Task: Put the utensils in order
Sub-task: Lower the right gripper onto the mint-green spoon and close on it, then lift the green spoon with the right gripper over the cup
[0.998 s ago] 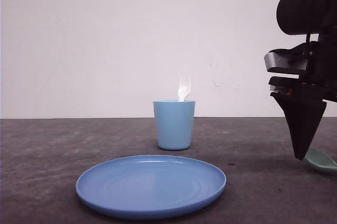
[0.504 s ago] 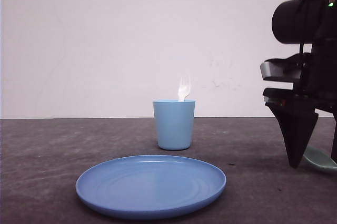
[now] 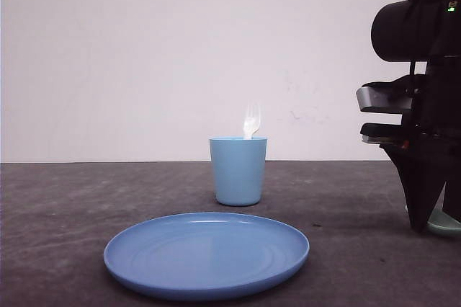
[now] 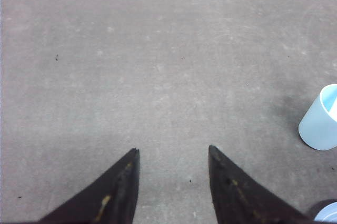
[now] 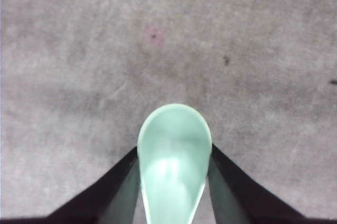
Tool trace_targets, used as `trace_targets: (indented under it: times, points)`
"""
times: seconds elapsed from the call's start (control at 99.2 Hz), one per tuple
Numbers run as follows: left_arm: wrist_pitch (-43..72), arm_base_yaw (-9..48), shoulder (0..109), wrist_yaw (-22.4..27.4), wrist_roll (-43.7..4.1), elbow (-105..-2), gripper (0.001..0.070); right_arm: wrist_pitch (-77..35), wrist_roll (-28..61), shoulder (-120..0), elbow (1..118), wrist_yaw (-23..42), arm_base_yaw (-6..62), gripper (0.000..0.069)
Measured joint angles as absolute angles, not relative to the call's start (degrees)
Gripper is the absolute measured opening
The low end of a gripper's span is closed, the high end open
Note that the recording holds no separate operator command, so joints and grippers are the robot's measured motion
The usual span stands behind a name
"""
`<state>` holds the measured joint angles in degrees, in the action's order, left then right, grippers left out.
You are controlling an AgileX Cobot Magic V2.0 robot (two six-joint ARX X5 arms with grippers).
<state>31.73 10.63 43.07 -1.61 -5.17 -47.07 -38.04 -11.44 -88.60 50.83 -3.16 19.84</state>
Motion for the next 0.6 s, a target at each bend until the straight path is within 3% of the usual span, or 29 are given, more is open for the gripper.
trace_targets:
  times: [0.363,0.605]
  points:
    - [31.7,10.6,43.1,-1.6,-5.2,-47.1,0.0240,-34.7,-11.4,-77.2,50.8,-3.5,20.1,0.0200]
    - [31.7,10.6,43.1,-1.6,-5.2,-47.1,0.0240,-21.1,-11.4,-71.1,50.8,-5.7,23.0,0.0200]
